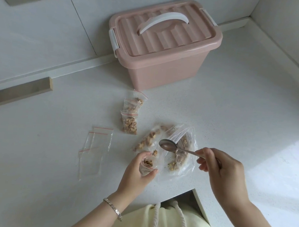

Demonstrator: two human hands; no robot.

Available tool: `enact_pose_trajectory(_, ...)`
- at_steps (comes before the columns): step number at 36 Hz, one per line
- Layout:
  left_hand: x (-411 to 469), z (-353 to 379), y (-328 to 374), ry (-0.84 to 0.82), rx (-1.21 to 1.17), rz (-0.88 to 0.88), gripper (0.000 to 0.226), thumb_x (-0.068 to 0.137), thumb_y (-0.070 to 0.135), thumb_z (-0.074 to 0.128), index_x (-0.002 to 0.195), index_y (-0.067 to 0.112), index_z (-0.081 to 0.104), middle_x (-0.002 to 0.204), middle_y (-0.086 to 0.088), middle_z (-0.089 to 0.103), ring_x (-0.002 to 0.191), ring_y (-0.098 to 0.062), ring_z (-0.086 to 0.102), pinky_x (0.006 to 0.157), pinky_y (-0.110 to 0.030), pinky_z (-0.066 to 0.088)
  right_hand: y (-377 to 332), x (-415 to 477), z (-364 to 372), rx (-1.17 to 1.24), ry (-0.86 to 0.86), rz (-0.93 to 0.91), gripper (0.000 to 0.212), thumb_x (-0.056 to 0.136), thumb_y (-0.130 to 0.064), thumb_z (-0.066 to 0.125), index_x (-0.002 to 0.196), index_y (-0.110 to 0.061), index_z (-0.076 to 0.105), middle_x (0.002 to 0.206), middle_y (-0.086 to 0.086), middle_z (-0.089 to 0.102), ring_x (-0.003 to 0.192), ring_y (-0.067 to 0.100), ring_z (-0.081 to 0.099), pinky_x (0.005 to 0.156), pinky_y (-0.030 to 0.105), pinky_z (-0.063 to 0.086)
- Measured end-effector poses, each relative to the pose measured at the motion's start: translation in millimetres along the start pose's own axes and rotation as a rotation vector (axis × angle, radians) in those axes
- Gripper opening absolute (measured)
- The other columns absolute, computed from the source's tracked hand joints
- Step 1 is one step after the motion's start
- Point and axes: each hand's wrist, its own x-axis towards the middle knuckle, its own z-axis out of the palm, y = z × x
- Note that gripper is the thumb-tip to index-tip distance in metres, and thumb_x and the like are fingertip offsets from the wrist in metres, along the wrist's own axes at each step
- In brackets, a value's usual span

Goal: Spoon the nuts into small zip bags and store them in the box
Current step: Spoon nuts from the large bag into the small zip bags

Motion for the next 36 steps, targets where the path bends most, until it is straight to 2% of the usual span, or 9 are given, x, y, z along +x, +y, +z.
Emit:
enact_pose_trajectory(5,-1,-3,0,-0.054,-0.028,-0.032,0.038,0.082,0.016,0.067,0.105,0.036,0.045,0.114,0.023,0.051,0.104,0.024,0.041,0.08,0.007,0.026,11,0,21,-0.126,-0.059,0.008,0.078,0.089,-0.067,0.022,0.072,-0.004,0.065,0.058,0.005,0.058,0.052,0.024,0.056,0.05,0.044,0.049)
enact_pose_trajectory(7,1,-3,0,-0.083,-0.025,-0.041,0.039,0.082,0.016,0.066,0.106,0.037,0.043,0.115,0.025,0.048,0.101,0.026,0.04,0.078,0.008,0.025,11,0,25,-0.139,-0.062,0.006,0.077,0.089,-0.066,0.021,0.072,-0.005,0.065,0.058,0.006,0.057,0.051,0.028,0.055,0.048,0.044,0.049)
enact_pose_trajectory(10,2,-3,1,-0.106,-0.026,-0.059,0.041,0.082,0.019,0.066,0.108,0.039,0.042,0.116,0.026,0.047,0.103,0.017,0.046,0.077,0.006,0.029,8,-2,27,-0.095,-0.036,-0.004,0.072,0.091,-0.063,0.023,0.074,-0.008,0.066,0.058,0.002,0.058,0.052,0.023,0.056,0.048,0.042,0.049)
enact_pose_trajectory(13,2,-3,2,-0.103,-0.037,-0.059,0.041,0.082,0.017,0.066,0.111,0.035,0.042,0.113,0.025,0.047,0.097,0.025,0.042,0.074,0.008,0.028,4,-3,29,-0.055,-0.013,-0.01,0.065,0.092,-0.06,0.026,0.078,-0.012,0.068,0.059,0.0,0.059,0.053,0.019,0.057,0.049,0.042,0.05)
enact_pose_trajectory(20,0,-2,3,-0.108,-0.02,-0.05,0.042,0.083,0.021,0.065,0.106,0.045,0.039,0.115,0.031,0.042,0.101,0.031,0.034,0.077,0.008,0.026,10,-5,36,-0.252,-0.058,-0.016,0.073,0.09,-0.064,0.013,0.061,-0.01,0.053,0.051,0.004,0.054,0.045,0.025,0.054,0.042,0.037,0.043)
enact_pose_trajectory(26,2,-1,4,-0.146,-0.011,-0.059,0.041,0.083,0.019,0.065,0.103,0.045,0.039,0.115,0.027,0.046,0.102,0.02,0.041,0.078,0.005,0.029,19,-8,33,-0.272,-0.075,0.054,0.077,0.088,-0.066,0.013,0.062,-0.006,0.054,0.053,0.007,0.056,0.049,0.029,0.055,0.045,0.04,0.047)
enact_pose_trajectory(31,8,1,5,-0.216,0.001,-0.074,0.041,0.083,0.018,0.063,0.102,0.046,0.039,0.114,0.025,0.046,0.1,0.019,0.042,0.074,0.005,0.03,21,-6,36,-0.172,-0.076,0.223,0.052,0.094,-0.045,0.038,0.073,-0.005,0.063,0.058,0.005,0.061,0.056,0.018,0.061,0.06,0.043,0.051)
enact_pose_trajectory(33,10,2,6,-0.232,-0.015,-0.086,0.04,0.082,0.016,0.063,0.102,0.042,0.041,0.113,0.02,0.048,0.097,0.017,0.044,0.074,0.004,0.032,24,-7,38,-0.143,-0.065,0.287,0.042,0.095,-0.032,0.04,0.076,-0.005,0.065,0.058,0.002,0.062,0.054,0.011,0.06,0.062,0.036,0.052)
enact_pose_trajectory(36,14,3,7,-0.241,-0.045,-0.116,0.039,0.08,0.012,0.064,0.1,0.04,0.045,0.11,0.014,0.052,0.091,0.005,0.051,0.072,0.0,0.037,28,-7,39,-0.094,-0.052,0.348,0.036,0.096,-0.03,0.04,0.075,-0.013,0.064,0.058,-0.002,0.062,0.054,0.007,0.06,0.057,0.026,0.05)
